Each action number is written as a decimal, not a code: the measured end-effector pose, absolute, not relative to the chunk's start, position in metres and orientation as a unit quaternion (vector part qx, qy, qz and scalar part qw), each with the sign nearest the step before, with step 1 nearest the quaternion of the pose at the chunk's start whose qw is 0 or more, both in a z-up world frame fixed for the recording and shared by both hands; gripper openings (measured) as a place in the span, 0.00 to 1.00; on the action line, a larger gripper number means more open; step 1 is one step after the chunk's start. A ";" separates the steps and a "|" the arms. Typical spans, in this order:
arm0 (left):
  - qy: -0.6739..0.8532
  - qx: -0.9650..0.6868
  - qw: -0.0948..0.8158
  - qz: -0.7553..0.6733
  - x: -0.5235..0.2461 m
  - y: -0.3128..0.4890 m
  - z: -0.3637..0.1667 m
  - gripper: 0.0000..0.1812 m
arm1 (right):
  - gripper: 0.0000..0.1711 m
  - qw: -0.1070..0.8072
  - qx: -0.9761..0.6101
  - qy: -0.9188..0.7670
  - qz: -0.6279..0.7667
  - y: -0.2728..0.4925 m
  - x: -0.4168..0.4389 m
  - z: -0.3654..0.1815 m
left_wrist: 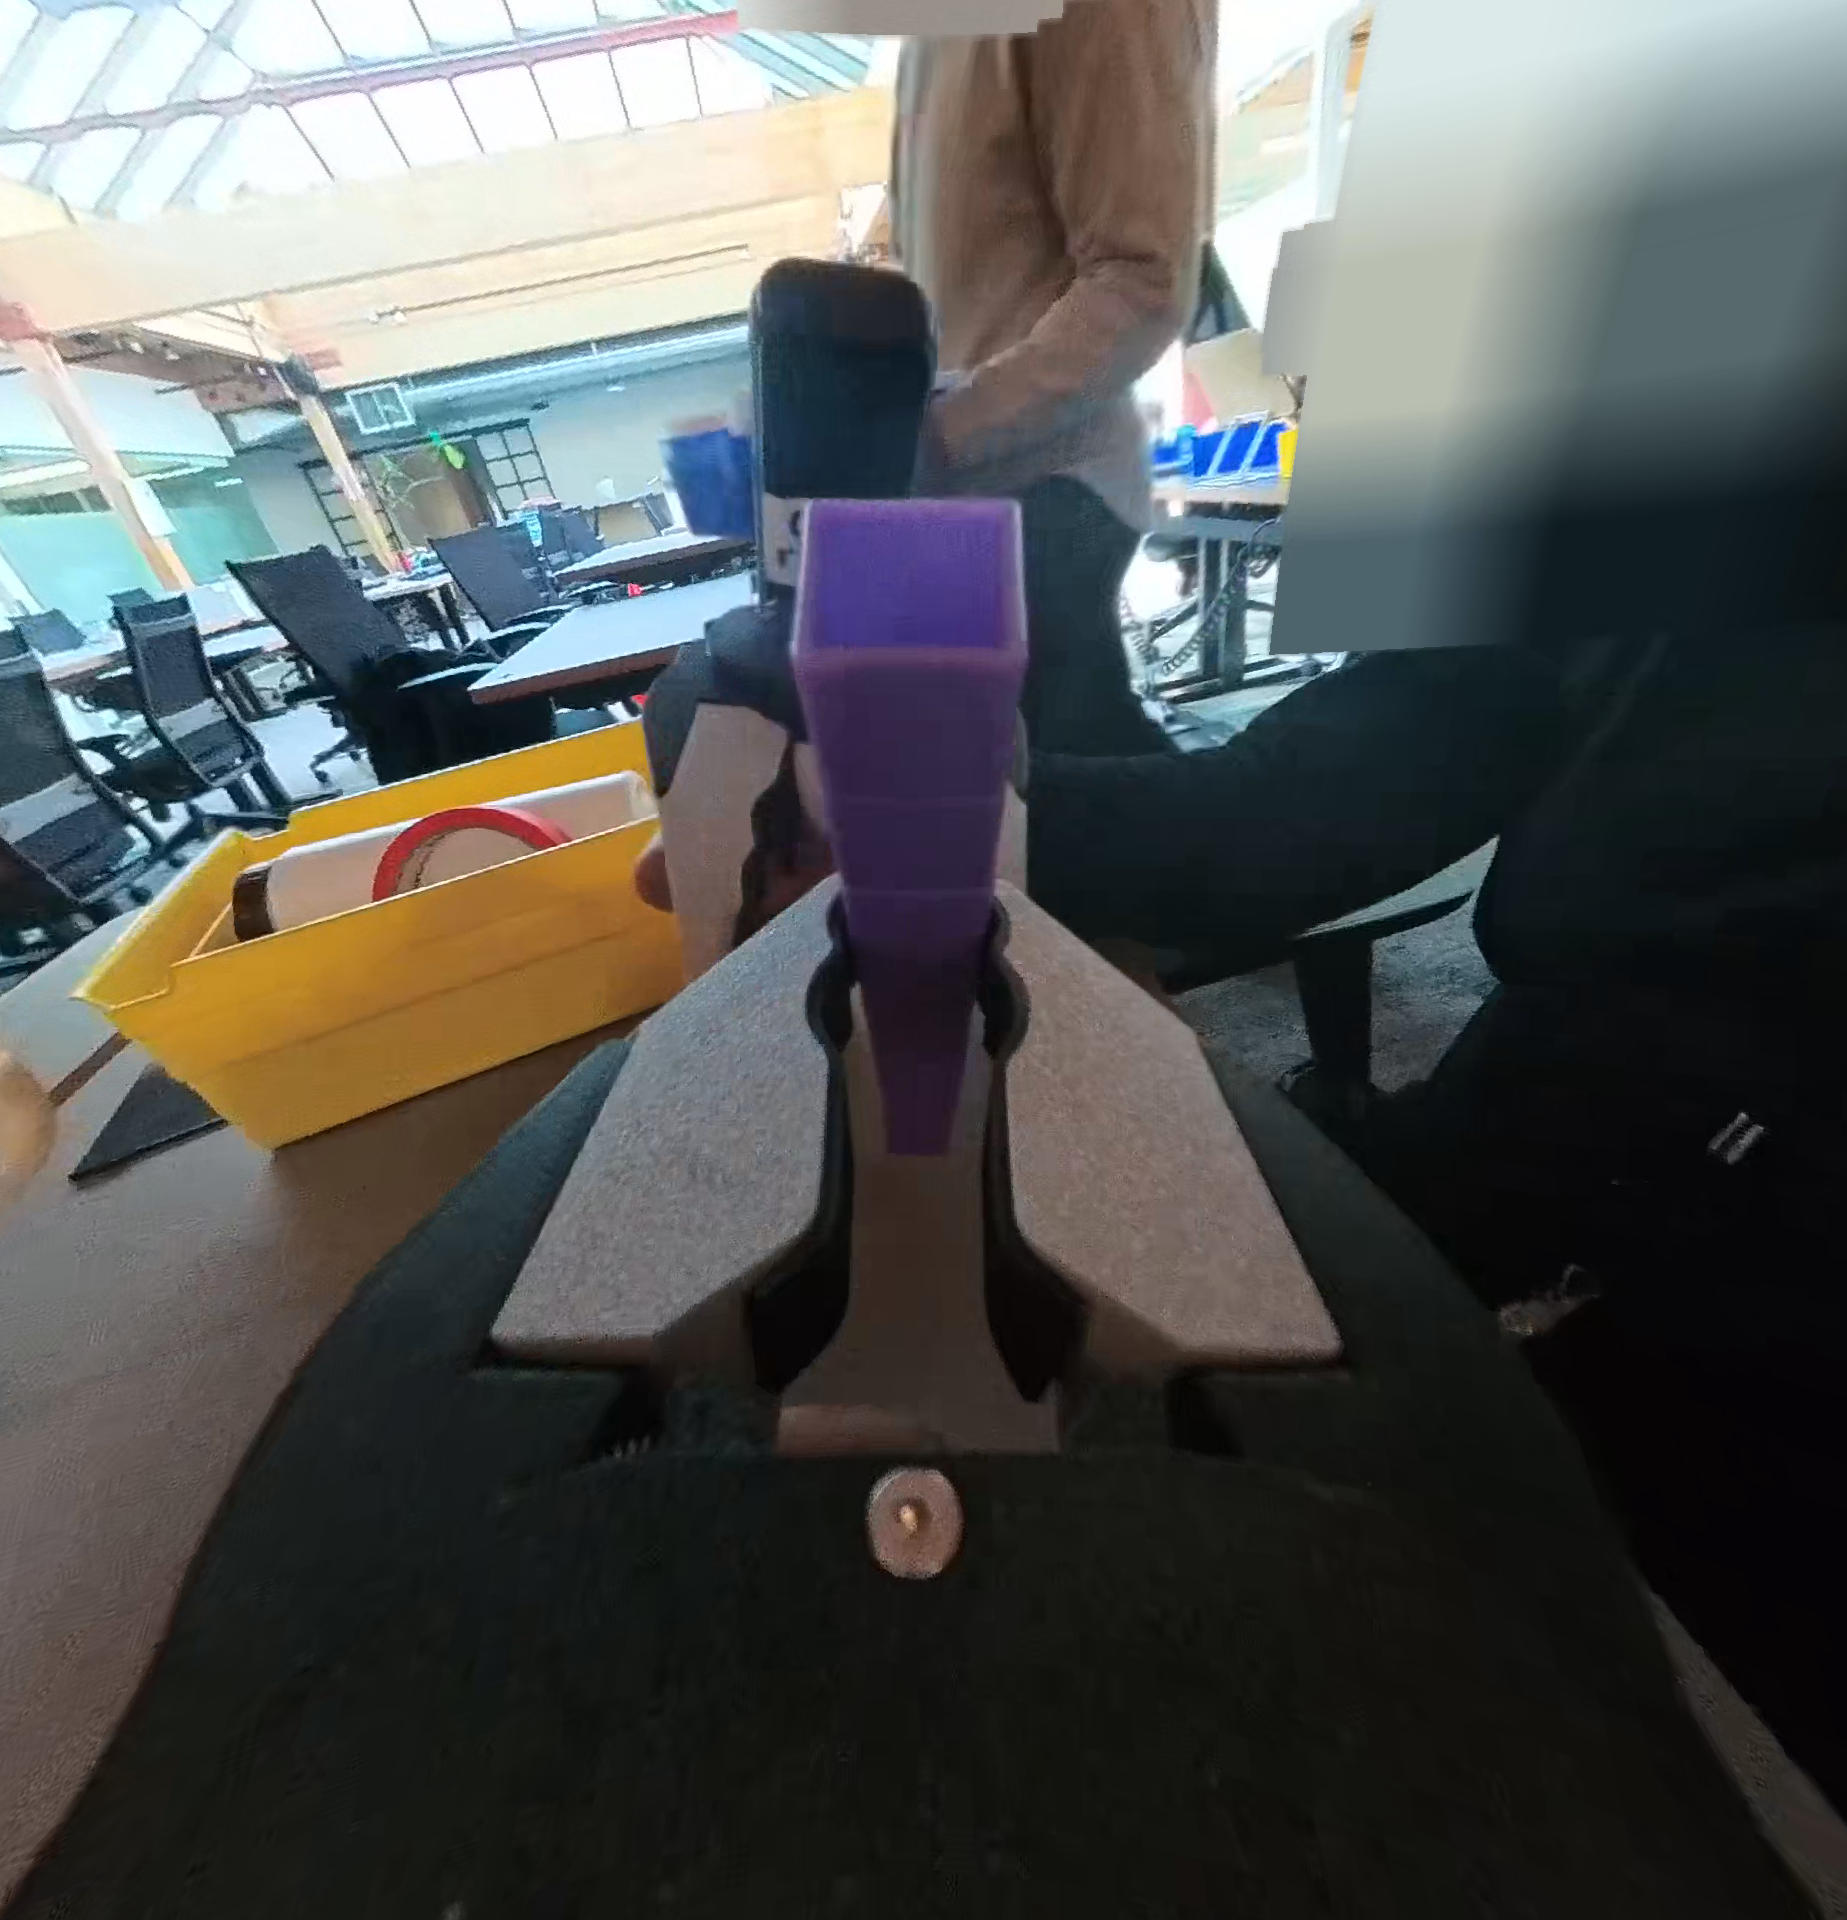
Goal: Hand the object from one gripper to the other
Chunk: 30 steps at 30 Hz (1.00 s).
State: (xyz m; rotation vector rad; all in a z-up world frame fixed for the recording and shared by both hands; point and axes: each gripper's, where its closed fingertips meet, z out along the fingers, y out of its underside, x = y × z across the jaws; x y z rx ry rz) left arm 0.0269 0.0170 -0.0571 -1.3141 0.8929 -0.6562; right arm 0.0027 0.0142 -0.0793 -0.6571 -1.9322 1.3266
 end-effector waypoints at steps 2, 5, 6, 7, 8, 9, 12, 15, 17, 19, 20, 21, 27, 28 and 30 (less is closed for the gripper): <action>0.377 -0.585 0.661 -0.281 0.024 0.023 -0.056 0.10 | 0.11 0.326 -0.259 -0.764 0.494 0.007 -0.001 -0.089; 0.331 -0.600 0.673 -0.277 0.011 0.034 -0.052 0.13 | 0.10 0.346 -0.295 -0.760 0.465 0.017 -0.014 -0.092; 0.311 -0.598 0.687 -0.273 0.005 0.037 -0.047 0.13 | 0.10 0.356 -0.311 -0.754 0.457 0.023 -0.017 -0.091; 0.290 -0.595 0.701 -0.266 -0.003 0.040 -0.041 0.17 | 0.10 0.371 -0.333 -0.741 0.449 0.031 -0.020 -0.086; 0.268 -0.593 0.715 -0.256 -0.011 0.041 -0.035 0.22 | 0.10 0.386 -0.360 -0.722 0.447 0.041 -0.022 -0.078; 0.242 -0.591 0.728 -0.249 -0.020 0.044 -0.029 0.25 | 0.10 0.400 -0.385 -0.699 0.450 0.051 -0.021 -0.067; 0.172 -0.604 0.736 -0.253 -0.046 0.052 -0.023 0.22 | 0.10 0.456 -0.464 -0.629 0.426 0.101 -0.004 -0.028; 0.137 -0.653 0.709 -0.227 -0.057 0.068 -0.040 0.21 | 0.10 0.513 -0.559 -0.585 0.285 0.195 0.033 0.002; 0.126 -0.682 0.691 -0.204 -0.059 0.077 -0.052 0.22 | 0.11 0.496 -0.637 -0.566 0.170 0.266 0.066 0.004; 0.124 -0.706 0.669 -0.195 -0.057 0.084 -0.062 0.22 | 0.10 0.451 -0.703 -0.540 0.105 0.322 0.093 -0.003; 0.127 -0.714 0.662 -0.191 -0.055 0.085 -0.066 0.22 | 0.10 0.420 -0.732 -0.530 0.087 0.342 0.102 -0.012; 0.131 -0.719 0.656 -0.186 -0.054 0.086 -0.069 0.22 | 0.10 0.398 -0.754 -0.517 0.069 0.362 0.109 -0.021; 0.114 -0.758 0.628 -0.131 -0.066 0.097 -0.093 0.28 | 0.14 0.307 -0.811 -0.495 -0.046 0.433 0.137 -0.102; 0.105 -0.763 0.625 -0.126 -0.070 0.097 -0.096 0.31 | 0.15 0.299 -0.818 -0.489 -0.045 0.433 0.139 -0.107; 0.091 -0.766 0.624 -0.121 -0.074 0.100 -0.099 0.34 | 0.17 0.328 -0.816 -0.476 -0.017 0.428 0.132 -0.095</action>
